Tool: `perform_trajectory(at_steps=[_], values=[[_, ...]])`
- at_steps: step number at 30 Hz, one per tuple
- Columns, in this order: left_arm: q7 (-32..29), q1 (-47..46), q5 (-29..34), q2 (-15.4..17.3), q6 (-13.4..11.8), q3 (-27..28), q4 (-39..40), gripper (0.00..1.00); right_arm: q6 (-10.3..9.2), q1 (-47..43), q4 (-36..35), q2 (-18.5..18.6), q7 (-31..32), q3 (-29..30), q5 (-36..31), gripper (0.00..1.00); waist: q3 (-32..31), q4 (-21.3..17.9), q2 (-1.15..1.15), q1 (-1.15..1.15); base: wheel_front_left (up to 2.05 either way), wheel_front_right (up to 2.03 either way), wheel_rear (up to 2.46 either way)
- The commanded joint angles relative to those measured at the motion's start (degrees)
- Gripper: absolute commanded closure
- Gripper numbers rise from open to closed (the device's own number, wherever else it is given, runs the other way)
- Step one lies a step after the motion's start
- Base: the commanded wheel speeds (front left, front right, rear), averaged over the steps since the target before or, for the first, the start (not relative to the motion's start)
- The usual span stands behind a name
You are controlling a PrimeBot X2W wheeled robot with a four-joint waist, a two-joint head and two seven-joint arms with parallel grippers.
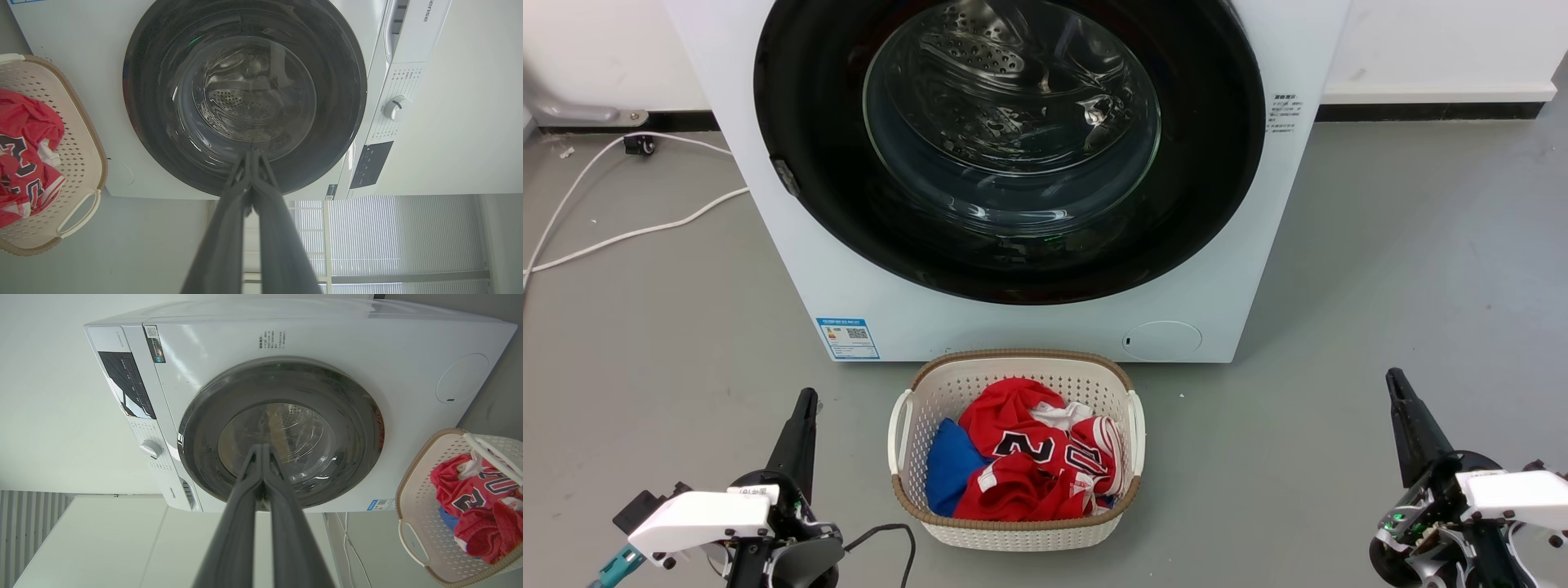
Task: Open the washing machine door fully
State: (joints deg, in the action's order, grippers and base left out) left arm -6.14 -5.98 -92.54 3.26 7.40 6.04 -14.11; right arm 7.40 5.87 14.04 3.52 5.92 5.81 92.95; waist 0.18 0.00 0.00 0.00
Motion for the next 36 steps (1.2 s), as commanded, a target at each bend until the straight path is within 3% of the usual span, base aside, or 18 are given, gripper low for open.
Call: perform_trajectory(at_steps=[1,36], values=[[-0.1,-0.4,0.0,0.0,0.2,0.2,0.0,1.0,0.17,0.6,0.1,-0.2,0.2,0.1,-0.3,1.0,0.0,0.0,0.0,0.0,0.0,0.0,0.0],[-0.3,-0.5,0.3,-0.2,0.2,0.4,0.0,1.0,0.17,0.7,0.1,-0.4,0.5,0.4,-0.5,1.0,0.0,0.0,0.0,0.0,0.0,0.0,0.0]])
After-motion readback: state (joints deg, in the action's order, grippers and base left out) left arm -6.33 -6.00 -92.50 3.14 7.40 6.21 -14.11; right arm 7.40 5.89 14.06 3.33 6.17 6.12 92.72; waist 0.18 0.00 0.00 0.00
